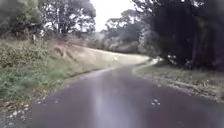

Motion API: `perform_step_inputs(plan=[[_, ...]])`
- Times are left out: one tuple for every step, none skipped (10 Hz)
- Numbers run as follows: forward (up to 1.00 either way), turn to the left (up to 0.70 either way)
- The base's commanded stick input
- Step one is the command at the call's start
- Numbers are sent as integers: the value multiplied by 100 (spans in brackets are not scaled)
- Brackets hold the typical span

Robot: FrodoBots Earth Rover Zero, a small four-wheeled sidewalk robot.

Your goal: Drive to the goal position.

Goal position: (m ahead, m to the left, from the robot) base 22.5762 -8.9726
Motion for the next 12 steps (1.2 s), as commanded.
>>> perform_step_inputs(plan=[[45,2],[45,2],[45,2],[45,2],[45,2],[45,2],[45,2],[45,3],[45,2],[45,2],[45,2],[45,2]])
